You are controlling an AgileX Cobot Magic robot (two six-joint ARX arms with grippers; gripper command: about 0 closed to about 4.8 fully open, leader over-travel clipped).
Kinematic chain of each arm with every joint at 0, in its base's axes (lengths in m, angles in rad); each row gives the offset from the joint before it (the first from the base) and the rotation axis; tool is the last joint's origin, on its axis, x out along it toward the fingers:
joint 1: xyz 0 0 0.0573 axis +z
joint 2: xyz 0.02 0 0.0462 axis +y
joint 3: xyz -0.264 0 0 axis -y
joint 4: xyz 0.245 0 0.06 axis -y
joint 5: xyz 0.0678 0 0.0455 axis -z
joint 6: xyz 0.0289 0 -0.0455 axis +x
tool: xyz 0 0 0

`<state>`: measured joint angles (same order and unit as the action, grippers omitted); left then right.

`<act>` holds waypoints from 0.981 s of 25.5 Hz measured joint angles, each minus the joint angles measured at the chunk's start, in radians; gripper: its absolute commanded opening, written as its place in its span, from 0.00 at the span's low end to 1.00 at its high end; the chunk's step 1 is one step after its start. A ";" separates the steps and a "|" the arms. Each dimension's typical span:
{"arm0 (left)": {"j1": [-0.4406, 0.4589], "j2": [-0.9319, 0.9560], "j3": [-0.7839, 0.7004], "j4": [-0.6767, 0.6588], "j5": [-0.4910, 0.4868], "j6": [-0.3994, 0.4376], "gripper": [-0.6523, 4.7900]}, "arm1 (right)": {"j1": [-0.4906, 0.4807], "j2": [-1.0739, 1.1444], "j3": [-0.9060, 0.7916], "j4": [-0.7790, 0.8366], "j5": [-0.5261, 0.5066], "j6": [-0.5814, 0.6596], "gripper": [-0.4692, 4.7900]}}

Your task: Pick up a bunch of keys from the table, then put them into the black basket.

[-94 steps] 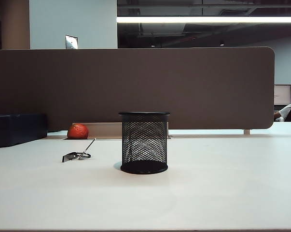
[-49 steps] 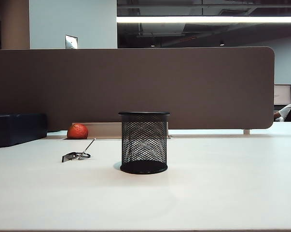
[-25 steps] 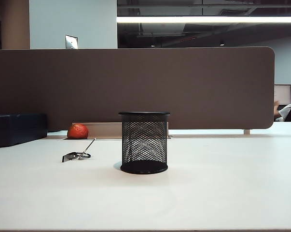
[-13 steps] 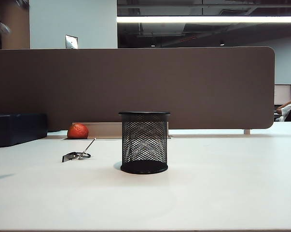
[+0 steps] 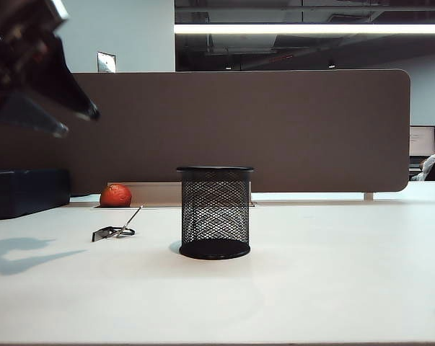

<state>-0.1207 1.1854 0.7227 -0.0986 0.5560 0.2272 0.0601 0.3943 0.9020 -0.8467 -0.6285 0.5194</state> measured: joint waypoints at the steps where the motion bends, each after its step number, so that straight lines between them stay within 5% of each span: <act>1: 0.000 0.020 0.000 0.013 -0.003 0.002 1.00 | 0.000 0.000 0.000 0.000 0.000 0.000 0.82; 25: -0.014 0.439 0.207 0.030 0.002 0.022 1.00 | -0.003 0.014 0.000 0.000 0.001 0.004 0.82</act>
<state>-0.1345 1.6241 0.9298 -0.0685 0.5579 0.2489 0.0574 0.4080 0.9020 -0.8467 -0.6273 0.5232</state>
